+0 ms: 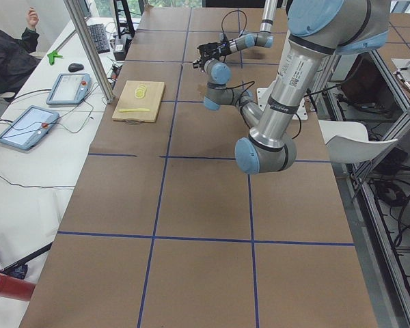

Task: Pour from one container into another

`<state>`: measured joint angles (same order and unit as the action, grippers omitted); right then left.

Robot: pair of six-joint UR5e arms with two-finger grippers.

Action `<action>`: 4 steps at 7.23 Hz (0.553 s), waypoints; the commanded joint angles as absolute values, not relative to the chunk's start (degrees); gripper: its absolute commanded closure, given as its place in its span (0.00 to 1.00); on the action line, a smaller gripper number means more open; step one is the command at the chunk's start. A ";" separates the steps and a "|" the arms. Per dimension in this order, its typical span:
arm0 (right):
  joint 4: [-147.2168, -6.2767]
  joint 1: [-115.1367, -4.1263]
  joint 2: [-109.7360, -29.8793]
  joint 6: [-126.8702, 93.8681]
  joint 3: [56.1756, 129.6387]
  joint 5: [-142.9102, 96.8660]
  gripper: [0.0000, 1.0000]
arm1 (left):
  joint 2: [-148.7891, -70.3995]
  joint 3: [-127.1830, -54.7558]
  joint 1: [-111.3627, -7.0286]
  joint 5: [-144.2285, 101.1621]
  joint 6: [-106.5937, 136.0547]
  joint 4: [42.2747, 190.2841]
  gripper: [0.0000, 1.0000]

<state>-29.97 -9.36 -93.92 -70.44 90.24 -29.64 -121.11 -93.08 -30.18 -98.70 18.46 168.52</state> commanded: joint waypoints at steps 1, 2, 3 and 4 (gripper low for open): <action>-29.88 -9.32 -93.87 -70.66 89.56 -29.27 0.69 | -121.11 -93.08 -30.23 -98.70 18.46 168.49 1.00; -29.97 -9.32 -93.87 -70.66 89.56 -29.27 0.68 | -121.11 -93.08 -30.23 -98.70 18.46 168.49 1.00; -29.88 -9.32 -93.87 -70.75 89.65 -29.27 0.62 | -121.11 -93.08 -30.23 -98.70 18.46 168.49 1.00; -29.88 -9.32 -93.78 -70.66 89.65 -29.27 0.56 | -121.11 -93.08 -30.23 -98.70 18.46 168.49 1.00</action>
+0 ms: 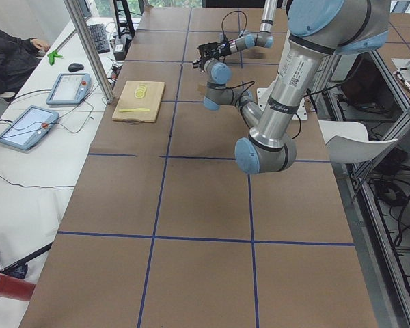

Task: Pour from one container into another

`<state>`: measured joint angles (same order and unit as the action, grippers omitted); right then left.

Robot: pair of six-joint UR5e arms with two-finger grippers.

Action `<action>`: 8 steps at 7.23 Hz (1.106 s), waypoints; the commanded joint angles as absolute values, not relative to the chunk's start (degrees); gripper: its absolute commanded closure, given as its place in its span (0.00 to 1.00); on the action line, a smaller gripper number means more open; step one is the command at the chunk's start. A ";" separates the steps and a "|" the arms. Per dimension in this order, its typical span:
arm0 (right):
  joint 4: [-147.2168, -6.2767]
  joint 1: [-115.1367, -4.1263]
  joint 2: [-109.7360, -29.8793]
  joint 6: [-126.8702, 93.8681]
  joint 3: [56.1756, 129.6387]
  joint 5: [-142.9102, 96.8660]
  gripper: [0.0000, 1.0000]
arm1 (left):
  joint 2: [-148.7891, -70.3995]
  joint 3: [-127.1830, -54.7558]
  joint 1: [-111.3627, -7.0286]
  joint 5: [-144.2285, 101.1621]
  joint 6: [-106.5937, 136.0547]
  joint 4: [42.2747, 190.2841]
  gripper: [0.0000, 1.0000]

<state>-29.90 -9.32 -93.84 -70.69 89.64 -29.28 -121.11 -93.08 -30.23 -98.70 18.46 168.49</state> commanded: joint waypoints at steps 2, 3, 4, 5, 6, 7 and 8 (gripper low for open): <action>-29.88 -9.32 -93.78 -70.66 89.65 -29.18 0.16 | -121.11 -93.08 -30.32 -98.70 18.37 168.49 1.00; -29.88 -9.32 -93.78 -70.66 89.74 -28.66 0.00 | -121.11 -93.08 -30.41 -98.70 18.20 168.49 1.00; -29.88 -9.32 -93.61 -70.49 89.82 -28.04 0.00 | -121.11 -93.08 -30.41 -98.70 18.19 168.49 1.00; -29.88 -9.32 -93.60 -70.31 90.09 -27.34 0.00 | -121.11 -93.08 -30.41 -98.70 18.19 168.49 1.00; -29.80 -9.40 -93.60 -69.79 90.70 -26.55 0.00 | -121.11 -93.08 -30.41 -98.70 18.19 168.49 1.00; -29.88 -9.58 -93.78 -68.57 93.31 -24.98 0.00 | -121.11 -93.08 -30.41 -98.70 18.19 168.49 1.00; -29.88 -9.58 -93.69 -64.55 97.43 -24.18 0.00 | -121.11 -93.08 -30.41 -98.70 18.19 168.49 1.00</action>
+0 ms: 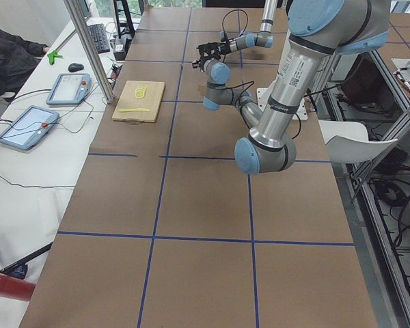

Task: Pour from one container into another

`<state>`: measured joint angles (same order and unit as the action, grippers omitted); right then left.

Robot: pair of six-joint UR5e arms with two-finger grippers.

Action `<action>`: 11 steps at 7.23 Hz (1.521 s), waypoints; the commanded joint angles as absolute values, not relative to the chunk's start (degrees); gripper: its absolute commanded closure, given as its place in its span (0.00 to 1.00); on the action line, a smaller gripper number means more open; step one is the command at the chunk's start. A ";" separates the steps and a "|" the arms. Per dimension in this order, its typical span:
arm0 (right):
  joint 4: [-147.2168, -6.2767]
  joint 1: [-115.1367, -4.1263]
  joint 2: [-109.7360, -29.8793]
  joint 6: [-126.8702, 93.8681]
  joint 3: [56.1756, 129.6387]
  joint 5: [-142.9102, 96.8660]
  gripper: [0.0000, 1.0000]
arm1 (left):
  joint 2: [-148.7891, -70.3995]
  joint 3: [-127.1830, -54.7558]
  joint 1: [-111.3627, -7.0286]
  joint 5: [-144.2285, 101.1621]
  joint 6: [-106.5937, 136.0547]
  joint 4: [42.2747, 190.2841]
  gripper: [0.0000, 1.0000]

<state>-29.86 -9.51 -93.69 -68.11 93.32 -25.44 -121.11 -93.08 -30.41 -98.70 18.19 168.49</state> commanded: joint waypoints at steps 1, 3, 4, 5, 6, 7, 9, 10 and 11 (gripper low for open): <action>-29.97 -9.75 -94.04 -60.77 100.95 -23.56 0.00 | -121.11 -93.08 -30.41 -98.70 18.28 168.49 1.00; -30.41 -11.67 -94.48 -54.77 104.76 -25.38 0.00 | -121.11 -93.08 -30.41 -98.70 18.28 168.49 1.00; -30.58 -16.39 -94.48 -53.62 104.77 -33.58 0.00 | -121.11 -93.08 -30.41 -98.70 18.28 168.57 1.00; -30.67 -21.74 -94.48 -51.96 104.77 -42.01 0.00 | -121.11 -93.08 -30.41 -98.70 18.28 168.57 1.00; -33.89 -29.63 -94.57 -49.68 104.85 -53.67 0.00 | -121.11 -93.08 -30.41 -98.70 18.46 168.57 1.00; -39.41 -37.45 -94.05 -46.44 105.11 -64.93 0.00 | -121.11 -93.08 -30.41 -98.70 18.37 168.57 1.00; -49.96 -51.26 -93.52 -37.48 104.59 -84.45 0.00 | -121.11 -93.08 -30.41 -98.61 18.37 168.57 1.00; -56.71 -58.90 -92.65 -29.87 104.42 -95.86 0.00 | -121.03 -93.08 -30.41 -98.61 18.20 168.57 1.00; -64.43 -67.41 -91.68 -18.22 104.15 -106.94 0.00 | -121.03 -93.08 -30.41 -98.61 18.11 169.79 1.00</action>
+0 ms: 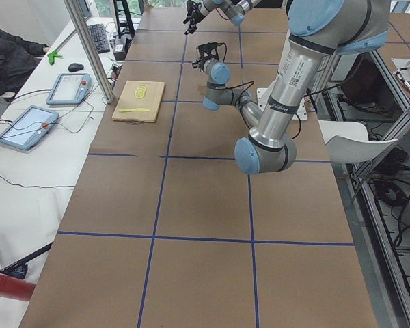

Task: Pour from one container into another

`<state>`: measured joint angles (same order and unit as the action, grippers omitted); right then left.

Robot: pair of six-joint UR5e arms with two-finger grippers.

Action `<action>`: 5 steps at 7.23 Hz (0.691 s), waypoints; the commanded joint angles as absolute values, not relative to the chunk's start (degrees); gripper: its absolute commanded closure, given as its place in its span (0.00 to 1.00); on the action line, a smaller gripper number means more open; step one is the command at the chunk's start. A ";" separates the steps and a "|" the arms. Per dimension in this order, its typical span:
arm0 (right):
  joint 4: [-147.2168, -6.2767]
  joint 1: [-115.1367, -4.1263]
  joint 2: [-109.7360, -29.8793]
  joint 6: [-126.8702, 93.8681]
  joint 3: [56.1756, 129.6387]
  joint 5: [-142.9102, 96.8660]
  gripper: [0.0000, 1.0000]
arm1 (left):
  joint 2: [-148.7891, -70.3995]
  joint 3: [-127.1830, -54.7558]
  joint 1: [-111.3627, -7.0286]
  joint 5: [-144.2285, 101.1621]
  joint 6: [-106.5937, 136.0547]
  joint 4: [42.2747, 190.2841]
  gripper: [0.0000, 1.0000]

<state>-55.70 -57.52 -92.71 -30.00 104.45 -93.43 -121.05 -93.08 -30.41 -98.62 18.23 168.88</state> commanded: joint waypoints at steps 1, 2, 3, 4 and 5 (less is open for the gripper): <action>-71.99 -74.72 -90.28 -8.54 102.67 -118.27 0.00 | -120.85 -93.08 -30.50 -98.61 18.11 171.46 1.00; -79.12 -80.54 -90.18 -3.48 101.96 -126.04 0.00 | -120.24 -93.08 -30.50 -98.53 18.11 171.91 1.00; -84.58 -84.08 -90.78 -1.51 101.69 -128.65 0.00 | -120.15 -93.16 -30.67 -97.83 18.19 172.87 1.00; -86.38 -86.03 -91.84 -1.15 101.60 -128.93 0.00 | -120.23 -93.16 -30.93 -97.74 18.28 172.88 1.00; -86.74 -86.57 -93.32 1.12 101.25 -129.02 0.00 | -120.15 -93.25 -31.89 -97.73 18.37 172.88 1.00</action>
